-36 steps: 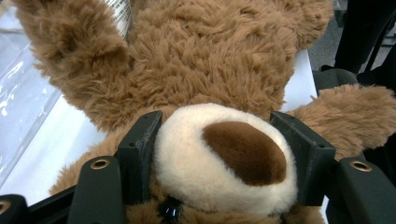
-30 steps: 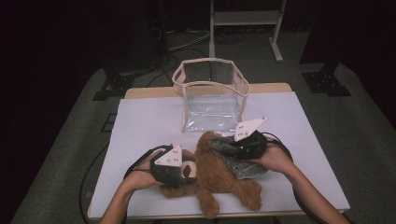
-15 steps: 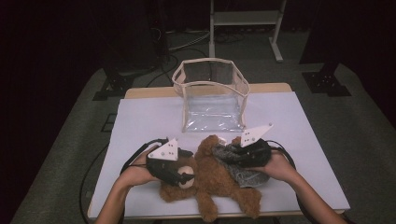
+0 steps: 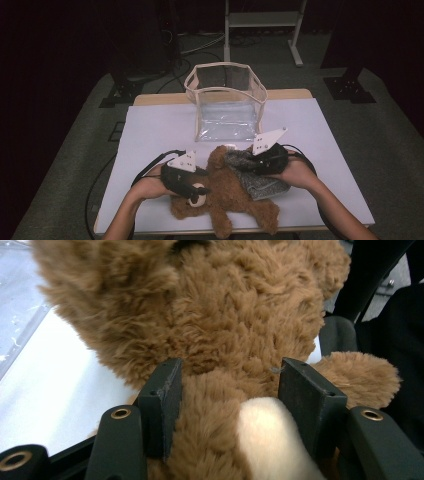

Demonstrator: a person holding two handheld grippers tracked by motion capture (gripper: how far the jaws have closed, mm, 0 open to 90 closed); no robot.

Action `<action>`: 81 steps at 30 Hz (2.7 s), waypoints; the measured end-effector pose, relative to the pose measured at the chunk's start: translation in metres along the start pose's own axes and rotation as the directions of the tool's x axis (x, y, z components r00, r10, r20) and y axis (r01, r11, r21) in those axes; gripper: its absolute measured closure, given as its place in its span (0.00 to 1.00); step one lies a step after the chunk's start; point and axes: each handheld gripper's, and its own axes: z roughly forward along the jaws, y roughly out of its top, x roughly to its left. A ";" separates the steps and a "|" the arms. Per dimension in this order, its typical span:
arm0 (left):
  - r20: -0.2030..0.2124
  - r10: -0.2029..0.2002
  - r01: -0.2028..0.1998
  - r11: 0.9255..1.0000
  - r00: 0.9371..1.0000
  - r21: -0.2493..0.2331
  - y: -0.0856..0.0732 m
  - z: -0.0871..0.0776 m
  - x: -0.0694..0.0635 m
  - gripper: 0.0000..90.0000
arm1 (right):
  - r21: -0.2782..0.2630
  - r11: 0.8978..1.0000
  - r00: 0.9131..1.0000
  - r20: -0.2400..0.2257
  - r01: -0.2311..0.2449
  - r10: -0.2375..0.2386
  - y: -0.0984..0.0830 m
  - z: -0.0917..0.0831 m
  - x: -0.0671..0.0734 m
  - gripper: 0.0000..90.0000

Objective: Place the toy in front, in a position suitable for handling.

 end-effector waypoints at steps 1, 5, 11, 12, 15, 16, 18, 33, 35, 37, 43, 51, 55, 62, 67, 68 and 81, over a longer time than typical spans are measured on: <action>-0.001 -0.002 0.002 1.000 1.000 0.000 0.000 0.000 0.000 0.47 | 0.006 1.000 1.000 0.001 -0.008 0.008 -0.003 0.001 -0.002 0.87; 0.003 -0.004 0.004 1.000 1.000 -0.005 -0.001 0.000 0.001 0.48 | -0.004 0.998 0.997 0.030 -0.066 0.066 -0.024 -0.005 -0.010 0.87; -0.009 0.026 -0.025 1.000 1.000 0.017 0.004 0.004 0.001 0.48 | -0.008 0.987 0.984 0.075 -0.161 0.161 -0.057 -0.022 -0.021 0.87; -0.010 0.037 -0.037 0.999 0.999 0.022 0.004 0.006 0.000 0.48 | -0.018 0.987 0.984 0.075 -0.161 0.162 -0.057 -0.024 -0.019 0.87; -0.015 0.056 -0.055 0.998 0.998 0.031 0.005 0.014 0.000 0.48 | -0.034 0.993 0.990 0.083 -0.113 0.116 -0.045 -0.030 -0.011 0.87; -0.019 0.059 -0.058 0.998 0.998 0.026 0.006 0.016 0.000 0.49 | -0.042 0.995 0.992 0.078 -0.095 0.098 -0.040 -0.030 -0.009 0.87; -0.023 0.056 -0.056 0.998 0.998 0.016 0.006 0.016 0.001 0.49 | -0.049 0.996 0.995 0.065 -0.070 0.073 -0.030 -0.027 -0.005 0.87; -0.111 -0.009 -0.008 0.990 0.994 -0.144 -0.010 -0.033 0.007 0.49 | 0.032 0.992 0.992 0.039 -0.125 0.124 -0.064 -0.013 -0.002 0.87; -0.122 -0.013 -0.005 0.989 0.992 -0.150 -0.011 -0.037 0.008 0.49 | 0.038 0.992 0.992 0.043 -0.121 0.120 -0.063 -0.015 -0.002 0.87; -0.138 -0.018 -0.004 0.987 0.990 -0.158 -0.012 -0.043 0.008 0.48 | 0.032 0.994 0.993 0.052 -0.107 0.106 -0.057 -0.020 -0.003 0.87; -0.181 -0.047 0.030 0.995 0.982 -0.092 -0.023 -0.050 0.012 0.48 | -0.017 0.998 0.996 0.057 -0.061 0.062 -0.031 -0.024 -0.009 0.87; -0.128 -0.075 0.063 0.993 0.989 -0.096 -0.035 -0.035 0.012 0.50 | -0.006 0.996 0.996 0.023 -0.091 0.091 -0.031 -0.006 -0.026 0.87; -0.129 -0.069 0.058 0.994 0.989 -0.094 -0.033 -0.033 0.010 0.50 | 0.033 0.984 0.984 0.051 -0.174 0.172 -0.057 -0.017 -0.034 0.87; -0.128 -0.037 0.028 0.997 0.991 -0.073 -0.030 -0.033 0.008 0.50 | -0.026 0.985 0.983 0.064 -0.172 0.173 -0.044 -0.040 -0.038 0.87; -0.125 -0.032 0.022 0.997 0.992 -0.078 -0.032 -0.034 0.005 0.50 | 0.001 0.994 0.993 0.042 -0.114 0.113 -0.021 -0.020 -0.036 0.87; -0.124 -0.035 0.024 0.996 0.992 -0.085 -0.033 -0.035 0.005 0.50 | 0.010 0.993 0.993 0.037 -0.115 0.114 -0.023 -0.015 -0.037 0.87; -0.115 -0.027 0.017 0.996 0.993 -0.084 -0.031 -0.033 0.007 0.48 | -0.006 0.990 0.990 0.020 -0.140 0.140 -0.032 -0.025 -0.028 0.87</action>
